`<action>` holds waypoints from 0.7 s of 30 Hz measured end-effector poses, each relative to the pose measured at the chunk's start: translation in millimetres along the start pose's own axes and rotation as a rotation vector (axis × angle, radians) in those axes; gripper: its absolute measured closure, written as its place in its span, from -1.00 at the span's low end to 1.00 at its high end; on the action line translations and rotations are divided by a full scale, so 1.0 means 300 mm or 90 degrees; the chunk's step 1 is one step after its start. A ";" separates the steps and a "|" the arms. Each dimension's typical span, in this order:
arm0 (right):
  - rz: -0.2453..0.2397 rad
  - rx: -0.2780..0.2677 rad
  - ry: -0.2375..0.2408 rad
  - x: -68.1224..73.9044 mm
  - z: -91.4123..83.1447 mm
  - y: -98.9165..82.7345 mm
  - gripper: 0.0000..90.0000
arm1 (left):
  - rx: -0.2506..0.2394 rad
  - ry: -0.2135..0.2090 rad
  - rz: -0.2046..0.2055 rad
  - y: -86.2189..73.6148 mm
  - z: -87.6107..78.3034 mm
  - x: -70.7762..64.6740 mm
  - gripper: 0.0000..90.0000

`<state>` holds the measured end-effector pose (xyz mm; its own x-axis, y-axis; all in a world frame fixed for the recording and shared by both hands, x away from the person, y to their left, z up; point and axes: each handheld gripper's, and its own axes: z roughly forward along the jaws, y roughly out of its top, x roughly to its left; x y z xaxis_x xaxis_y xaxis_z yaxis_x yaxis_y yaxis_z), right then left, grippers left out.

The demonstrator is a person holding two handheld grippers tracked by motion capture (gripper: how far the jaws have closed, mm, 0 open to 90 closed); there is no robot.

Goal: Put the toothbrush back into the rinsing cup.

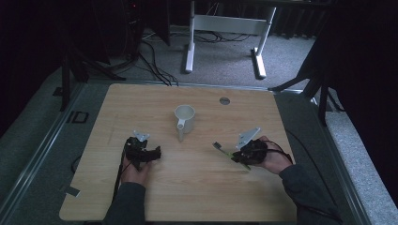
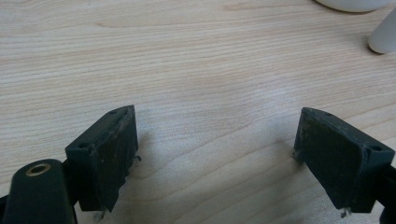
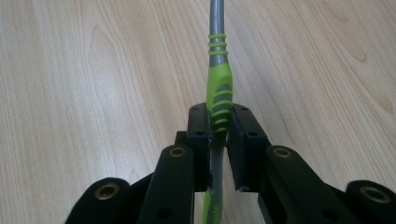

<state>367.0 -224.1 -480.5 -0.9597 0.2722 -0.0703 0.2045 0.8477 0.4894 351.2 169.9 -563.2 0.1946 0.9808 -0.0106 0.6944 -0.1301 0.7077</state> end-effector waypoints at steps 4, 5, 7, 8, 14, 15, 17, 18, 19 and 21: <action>0.009 -0.015 -0.001 0.000 0.001 -0.004 0.77 | 0.000 0.000 0.000 0.000 0.000 0.000 -0.69; 0.013 -0.020 -0.002 0.000 0.000 -0.005 0.77 | 0.000 0.000 0.000 0.000 0.000 0.000 -0.69; 0.020 -0.029 -0.003 0.000 -0.002 -0.007 0.77 | 0.000 0.000 0.000 0.000 0.000 0.000 -0.69; 0.022 -0.034 -0.003 0.000 -0.003 -0.008 0.77 | 0.000 0.000 0.000 0.000 0.000 0.000 -0.69; 0.032 -0.058 -0.006 -0.002 -0.001 -0.014 0.77 | 0.000 0.000 0.000 0.000 0.000 0.000 -0.69; 0.034 -0.060 -0.006 -0.001 0.001 -0.014 0.77 | 0.000 0.000 0.000 0.000 0.000 0.000 -0.69; 0.036 -0.060 -0.006 0.001 0.004 -0.012 0.77 | 0.000 0.000 0.000 0.000 0.000 0.000 -0.69; 0.036 -0.063 -0.007 0.001 0.006 -0.010 0.77 | 0.000 0.000 0.000 0.000 0.000 0.000 -0.69; 0.038 -0.065 -0.007 0.000 0.006 -0.009 0.77 | 0.000 0.000 0.000 0.000 0.000 0.000 -0.69; 0.042 -0.069 -0.011 -0.001 0.005 -0.007 0.77 | 0.000 0.000 0.000 0.000 0.000 0.000 -0.69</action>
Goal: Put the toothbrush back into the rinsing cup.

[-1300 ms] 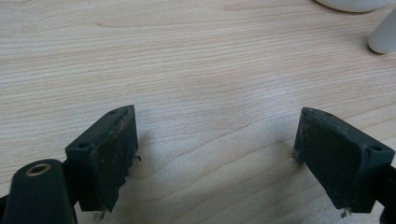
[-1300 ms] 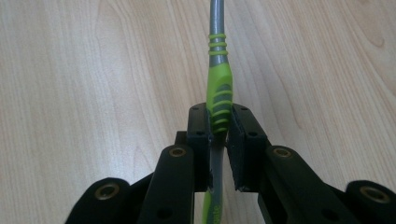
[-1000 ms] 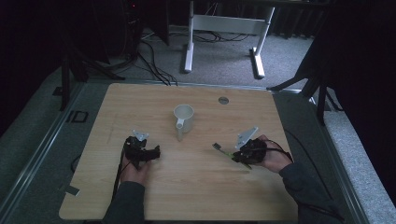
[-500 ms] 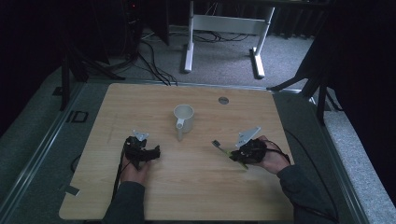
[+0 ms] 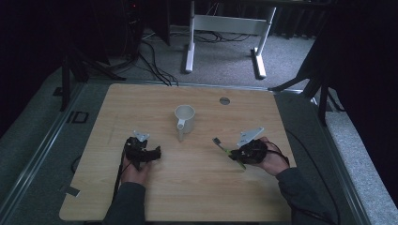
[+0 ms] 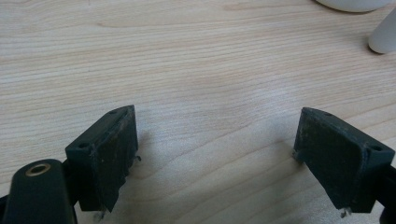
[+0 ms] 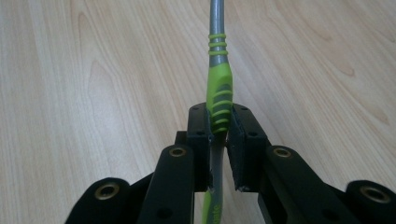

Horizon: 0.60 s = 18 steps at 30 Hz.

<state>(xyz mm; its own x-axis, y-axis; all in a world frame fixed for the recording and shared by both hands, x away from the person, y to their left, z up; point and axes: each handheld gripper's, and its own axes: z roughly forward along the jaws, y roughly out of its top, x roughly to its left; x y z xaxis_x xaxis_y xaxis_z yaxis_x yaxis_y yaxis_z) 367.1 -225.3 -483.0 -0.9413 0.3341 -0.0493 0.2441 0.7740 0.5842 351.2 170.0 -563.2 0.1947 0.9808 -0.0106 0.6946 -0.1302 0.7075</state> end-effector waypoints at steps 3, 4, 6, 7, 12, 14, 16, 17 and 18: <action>0.003 -0.005 -0.004 -0.001 0.000 0.003 0.77 | 0.000 0.000 0.000 0.000 0.000 0.000 -0.69; 0.004 -0.007 -0.005 -0.001 0.000 0.004 0.77 | 0.000 0.000 0.000 0.000 0.000 0.000 -0.69; 0.005 -0.012 -0.008 -0.001 0.000 0.005 0.77 | 0.000 0.000 0.000 0.000 0.000 0.000 -0.69; 0.006 -0.013 -0.009 -0.001 0.000 0.005 0.77 | 0.000 0.000 0.000 0.000 0.000 0.000 -0.69; 0.013 -0.021 -0.018 -0.007 0.002 0.007 0.77 | 0.001 -0.001 0.003 0.000 0.000 -0.002 -0.69; 0.016 -0.025 -0.020 -0.009 0.003 0.010 0.77 | 0.001 -0.001 0.003 0.000 0.000 -0.001 -0.69; 0.018 -0.030 -0.022 -0.011 0.004 0.013 0.77 | 0.002 -0.001 0.003 0.000 0.000 -0.001 -0.69; 0.020 -0.033 -0.022 -0.011 0.005 0.014 0.77 | 0.001 -0.001 0.003 0.000 0.000 -0.002 -0.69; 0.021 -0.034 -0.023 -0.012 0.005 0.015 0.77 | 0.002 -0.001 0.003 0.000 0.000 -0.001 -0.69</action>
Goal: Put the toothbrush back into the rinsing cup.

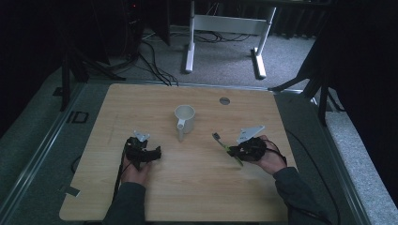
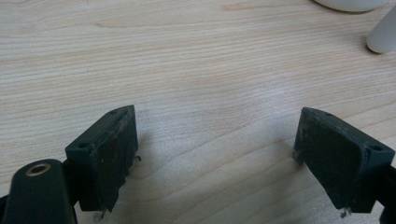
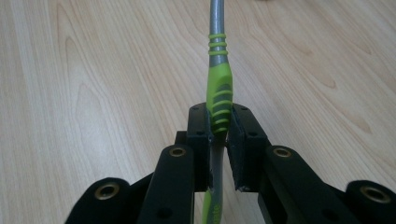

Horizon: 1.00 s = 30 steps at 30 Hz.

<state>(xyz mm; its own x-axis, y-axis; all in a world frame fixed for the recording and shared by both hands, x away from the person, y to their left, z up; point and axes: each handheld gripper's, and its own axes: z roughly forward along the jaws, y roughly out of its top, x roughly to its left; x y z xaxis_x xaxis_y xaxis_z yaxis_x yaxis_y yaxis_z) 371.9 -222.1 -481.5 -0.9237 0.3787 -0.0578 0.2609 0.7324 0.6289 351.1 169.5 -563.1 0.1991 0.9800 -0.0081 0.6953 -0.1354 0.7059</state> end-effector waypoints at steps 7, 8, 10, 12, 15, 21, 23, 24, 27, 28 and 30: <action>0.010 -0.014 -0.004 -0.003 0.005 0.009 0.77 | 0.000 0.000 0.000 0.000 0.000 0.000 -0.69; 0.011 -0.017 -0.006 -0.004 0.006 0.010 0.77 | 0.000 0.000 0.000 0.000 0.000 0.000 -0.69; 0.012 -0.022 -0.006 -0.004 0.007 0.014 0.77 | 0.000 0.000 0.000 0.000 0.000 0.000 -0.69; 0.013 -0.027 -0.007 -0.004 0.009 0.018 0.77 | 0.000 0.000 0.000 0.000 0.000 0.000 -0.69; 0.013 -0.032 -0.008 -0.003 0.011 0.024 0.77 | 0.000 0.000 0.000 0.000 0.000 0.000 -0.69; 0.017 -0.047 -0.009 -0.001 0.015 0.036 0.77 | 0.000 0.000 0.000 0.000 0.000 0.000 -0.69; 0.017 -0.049 -0.009 -0.001 0.018 0.040 0.77 | 0.000 0.000 0.000 0.000 0.000 0.000 -0.69; 0.015 -0.051 -0.010 -0.001 0.020 0.042 0.77 | 0.000 0.000 0.000 0.000 0.000 0.000 -0.69; 0.016 -0.055 -0.011 0.001 0.025 0.048 0.77 | 0.000 0.000 0.000 0.000 0.000 0.000 -0.69; 0.015 -0.056 -0.011 0.001 0.026 0.050 0.77 | 0.000 0.000 0.000 0.000 0.000 0.000 -0.69; 0.014 -0.061 -0.012 0.001 0.028 0.054 0.77 | 0.000 0.000 0.000 0.000 0.000 0.000 -0.69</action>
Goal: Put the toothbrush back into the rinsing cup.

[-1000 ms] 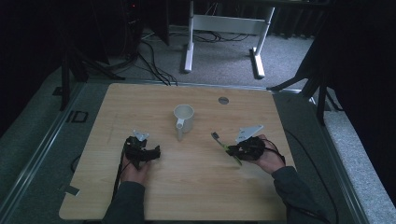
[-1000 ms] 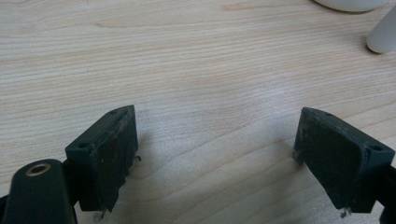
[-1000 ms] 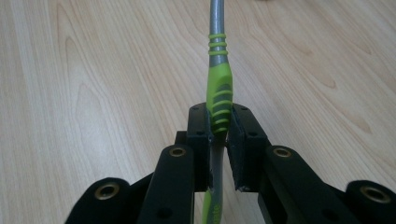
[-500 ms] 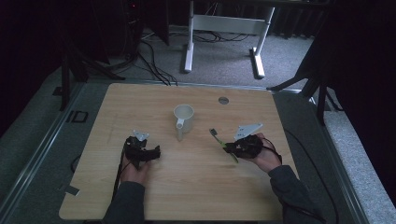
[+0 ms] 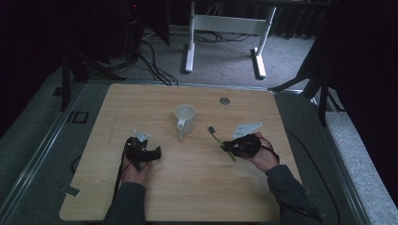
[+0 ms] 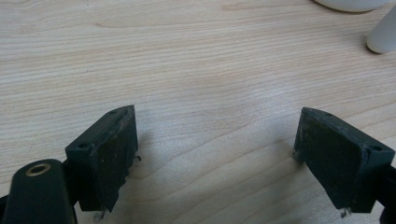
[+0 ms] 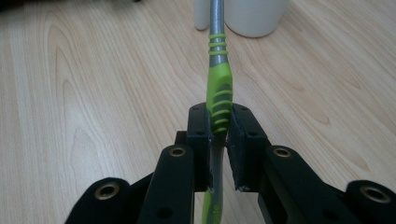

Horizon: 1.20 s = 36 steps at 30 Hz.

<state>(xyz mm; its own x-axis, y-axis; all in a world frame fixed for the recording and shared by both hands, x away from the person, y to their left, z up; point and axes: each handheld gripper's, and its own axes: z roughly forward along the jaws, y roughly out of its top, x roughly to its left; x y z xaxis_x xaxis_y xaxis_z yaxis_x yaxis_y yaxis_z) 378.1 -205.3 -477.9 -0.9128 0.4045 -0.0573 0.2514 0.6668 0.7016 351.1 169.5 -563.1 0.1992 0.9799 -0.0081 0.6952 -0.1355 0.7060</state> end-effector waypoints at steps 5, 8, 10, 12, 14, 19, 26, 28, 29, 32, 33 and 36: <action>0.002 -0.009 -0.001 0.002 0.008 0.010 0.77 | 0.000 0.000 0.000 0.000 0.000 0.000 -0.69; 0.007 -0.019 0.001 0.002 0.012 0.018 0.77 | 0.000 0.000 0.000 0.000 0.000 0.000 -0.69; 0.008 -0.026 0.000 0.003 0.016 0.025 0.77 | 0.000 0.000 0.000 0.000 0.000 0.000 -0.69; 0.009 -0.033 0.001 0.004 0.021 0.032 0.77 | 0.000 0.000 0.000 0.000 0.000 0.000 -0.69; 0.009 -0.036 0.003 0.006 0.027 0.041 0.77 | 0.000 -0.001 0.001 0.000 0.000 -0.001 -0.69; 0.008 -0.046 0.005 0.012 0.042 0.058 0.77 | -0.001 -0.001 0.000 0.000 0.000 -0.002 -0.69; 0.010 -0.060 0.006 0.016 0.060 0.074 0.77 | -0.001 -0.002 0.001 0.000 0.000 -0.002 -0.69; 0.011 -0.065 0.005 0.016 0.063 0.079 0.77 | -0.001 -0.002 0.001 0.000 0.000 -0.002 -0.69; 0.012 -0.067 0.005 0.015 0.064 0.081 0.77 | -0.001 -0.002 0.001 0.000 0.000 -0.002 -0.69; 0.013 -0.074 0.004 0.014 0.069 0.091 0.77 | -0.001 -0.002 0.002 0.000 0.000 -0.002 -0.69; 0.016 -0.077 0.004 0.015 0.071 0.095 0.77 | -0.001 -0.002 0.002 0.000 0.000 -0.002 -0.69; 0.014 -0.086 0.005 0.016 0.077 0.104 0.77 | 0.000 -0.002 0.003 0.000 0.000 -0.002 -0.69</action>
<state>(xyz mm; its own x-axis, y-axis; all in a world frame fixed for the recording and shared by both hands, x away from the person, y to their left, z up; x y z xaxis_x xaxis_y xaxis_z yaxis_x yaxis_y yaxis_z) 389.2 -168.0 -472.7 -0.9100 0.4132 -0.0355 0.2268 0.5675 0.7915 351.0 169.1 -563.0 0.2053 0.9787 -0.0072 0.6947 -0.1406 0.7055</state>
